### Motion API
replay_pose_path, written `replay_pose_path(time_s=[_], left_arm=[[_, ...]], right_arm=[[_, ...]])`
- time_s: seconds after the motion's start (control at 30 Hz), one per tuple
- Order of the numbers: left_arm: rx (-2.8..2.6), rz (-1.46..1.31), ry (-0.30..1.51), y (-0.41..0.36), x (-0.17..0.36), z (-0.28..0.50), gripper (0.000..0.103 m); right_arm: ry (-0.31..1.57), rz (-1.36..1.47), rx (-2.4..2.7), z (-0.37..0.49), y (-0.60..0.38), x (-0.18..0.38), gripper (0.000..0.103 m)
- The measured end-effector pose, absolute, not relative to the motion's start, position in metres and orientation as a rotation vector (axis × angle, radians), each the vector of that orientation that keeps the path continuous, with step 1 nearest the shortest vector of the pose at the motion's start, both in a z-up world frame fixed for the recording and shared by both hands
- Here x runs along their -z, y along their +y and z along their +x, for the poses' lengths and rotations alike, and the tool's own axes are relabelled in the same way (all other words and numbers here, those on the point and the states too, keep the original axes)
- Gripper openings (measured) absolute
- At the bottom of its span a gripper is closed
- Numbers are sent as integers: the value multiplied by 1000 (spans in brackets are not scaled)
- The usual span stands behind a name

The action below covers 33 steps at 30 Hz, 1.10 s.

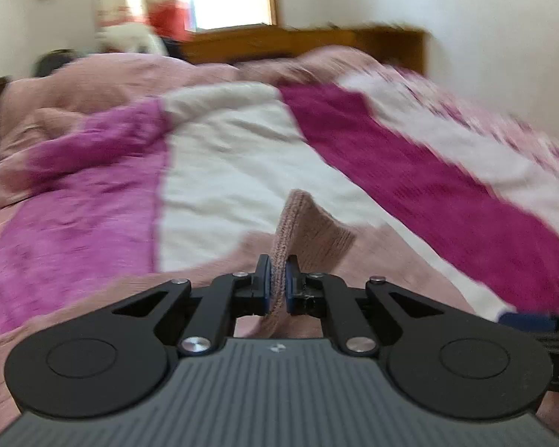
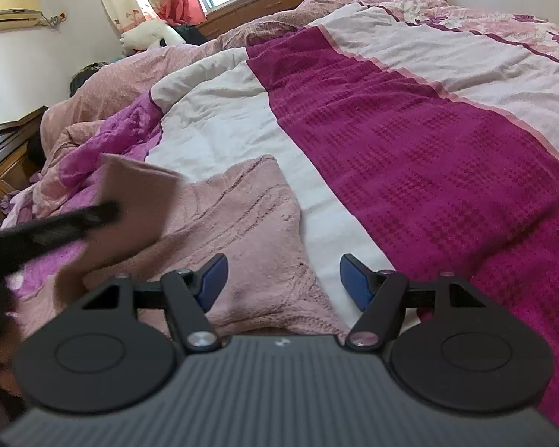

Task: Fold small clothes
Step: 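Lift the sleeve with the left tool, lay it across the body, release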

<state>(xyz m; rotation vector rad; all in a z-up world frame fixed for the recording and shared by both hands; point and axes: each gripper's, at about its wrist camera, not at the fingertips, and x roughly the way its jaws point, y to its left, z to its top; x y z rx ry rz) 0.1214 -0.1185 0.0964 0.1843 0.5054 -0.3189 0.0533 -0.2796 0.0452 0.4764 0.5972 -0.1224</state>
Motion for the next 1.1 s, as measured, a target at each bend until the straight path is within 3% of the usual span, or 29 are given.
replay_pose_path(time_s=[0.27,0.67,0.73,0.8,0.9,1.1], left_arm=[[52,36,464,-30,-120,95,8],[-134,-42,670,60,-55,56,9],[-139,-63,701,72,-46,49,16],[-149,-88,718,82,-41,42,31],[-172,-107,714,94,-39,30,45],[-153,-132,719,103,-44,14,46]], right_arm=[[605,433,103,53,-264,-45,70],[635,376,117,54,-256,-40,71],[637,369,118,54,-256,-40,71],[637,362,119,54,-255,-40,71],[640,351,122,54,-253,-40,71],[641,338,128,54,-249,-42,71]])
